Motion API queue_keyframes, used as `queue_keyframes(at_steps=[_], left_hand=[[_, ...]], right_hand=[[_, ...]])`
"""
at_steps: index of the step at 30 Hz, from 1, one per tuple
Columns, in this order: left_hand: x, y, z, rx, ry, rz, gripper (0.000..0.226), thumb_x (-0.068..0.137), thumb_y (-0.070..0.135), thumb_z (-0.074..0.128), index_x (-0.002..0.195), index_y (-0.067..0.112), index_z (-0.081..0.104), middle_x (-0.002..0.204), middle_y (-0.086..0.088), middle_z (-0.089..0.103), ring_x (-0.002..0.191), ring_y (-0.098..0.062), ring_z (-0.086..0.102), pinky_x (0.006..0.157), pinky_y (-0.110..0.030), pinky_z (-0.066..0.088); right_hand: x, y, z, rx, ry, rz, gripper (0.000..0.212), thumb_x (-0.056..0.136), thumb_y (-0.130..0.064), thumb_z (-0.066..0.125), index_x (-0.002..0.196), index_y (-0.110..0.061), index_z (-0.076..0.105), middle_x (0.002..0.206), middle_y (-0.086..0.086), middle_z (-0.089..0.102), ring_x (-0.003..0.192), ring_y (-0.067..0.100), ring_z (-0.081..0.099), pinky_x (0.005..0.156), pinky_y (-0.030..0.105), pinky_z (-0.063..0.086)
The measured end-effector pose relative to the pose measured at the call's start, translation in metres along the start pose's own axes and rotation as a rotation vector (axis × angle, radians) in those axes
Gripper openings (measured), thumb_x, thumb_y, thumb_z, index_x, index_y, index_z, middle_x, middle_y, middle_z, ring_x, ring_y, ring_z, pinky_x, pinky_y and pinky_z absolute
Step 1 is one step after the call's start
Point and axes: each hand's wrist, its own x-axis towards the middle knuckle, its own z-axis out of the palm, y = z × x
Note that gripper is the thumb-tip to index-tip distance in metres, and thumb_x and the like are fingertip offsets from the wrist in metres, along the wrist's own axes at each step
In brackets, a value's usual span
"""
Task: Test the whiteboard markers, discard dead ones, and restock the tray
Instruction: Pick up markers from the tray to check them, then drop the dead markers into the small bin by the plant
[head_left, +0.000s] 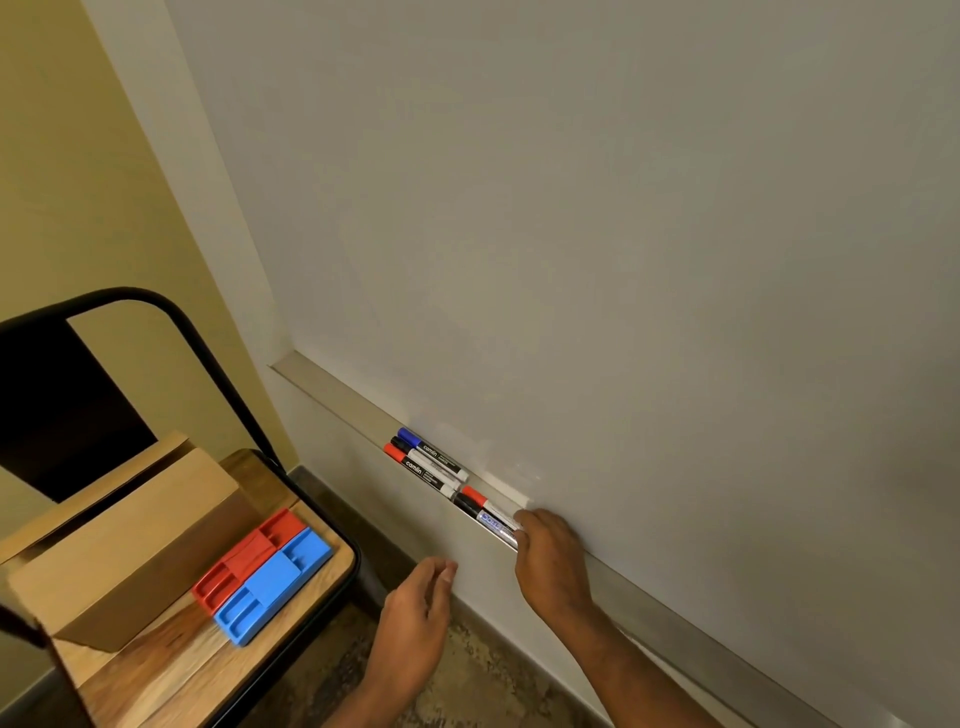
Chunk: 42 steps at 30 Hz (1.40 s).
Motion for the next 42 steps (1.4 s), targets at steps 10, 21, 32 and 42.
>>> queue_keyframes(at_steps=[10, 21, 32, 42], left_hand=[[0.004, 0.003, 0.003, 0.300, -0.032, 0.240, 0.062, 0.100, 0.066, 0.016, 0.152, 0.037, 0.035, 0.162, 0.016, 0.026, 0.153, -0.009, 0.018, 0.124, -0.039, 0.024], [-0.009, 0.047, 0.025, 0.534, -0.017, 0.458, 0.075, 0.105, 0.063, 0.024, 0.160, 0.028, -0.012, 0.166, 0.009, -0.026, 0.152, -0.007, -0.026, 0.125, -0.034, -0.011], [-0.067, 0.095, 0.083, 0.565, -0.106, 0.709, 0.074, 0.105, 0.059, 0.022, 0.162, 0.018, 0.001, 0.171, -0.001, -0.010, 0.157, -0.019, -0.009, 0.125, -0.040, -0.001], [-0.138, 0.138, 0.187, 0.591, -0.256, 0.933, 0.073, 0.105, 0.058, 0.022, 0.162, 0.016, 0.010, 0.171, -0.005, 0.002, 0.158, -0.022, -0.001, 0.124, -0.041, 0.005]], right_hand=[[-0.010, 0.007, 0.001, 0.011, 0.133, -0.086, 0.024, 0.081, -0.005, 0.078, 0.102, -0.010, 0.072, 0.097, 0.007, 0.075, 0.090, 0.024, 0.072, 0.076, 0.039, 0.061], [-0.064, 0.021, -0.031, -0.034, 0.179, -0.154, 0.045, 0.104, -0.047, 0.036, 0.142, -0.025, 0.045, 0.154, -0.002, 0.042, 0.149, 0.019, 0.027, 0.116, 0.039, 0.025], [-0.146, 0.065, -0.101, -0.101, 0.235, -0.035, 0.048, 0.105, -0.048, 0.034, 0.147, -0.026, 0.039, 0.161, -0.003, 0.031, 0.153, 0.016, 0.013, 0.122, 0.041, 0.012], [-0.258, 0.159, -0.177, -0.162, 0.365, 0.203, 0.045, 0.106, -0.049, 0.032, 0.142, -0.025, 0.047, 0.157, -0.003, 0.038, 0.151, 0.017, 0.022, 0.118, 0.042, 0.020]])
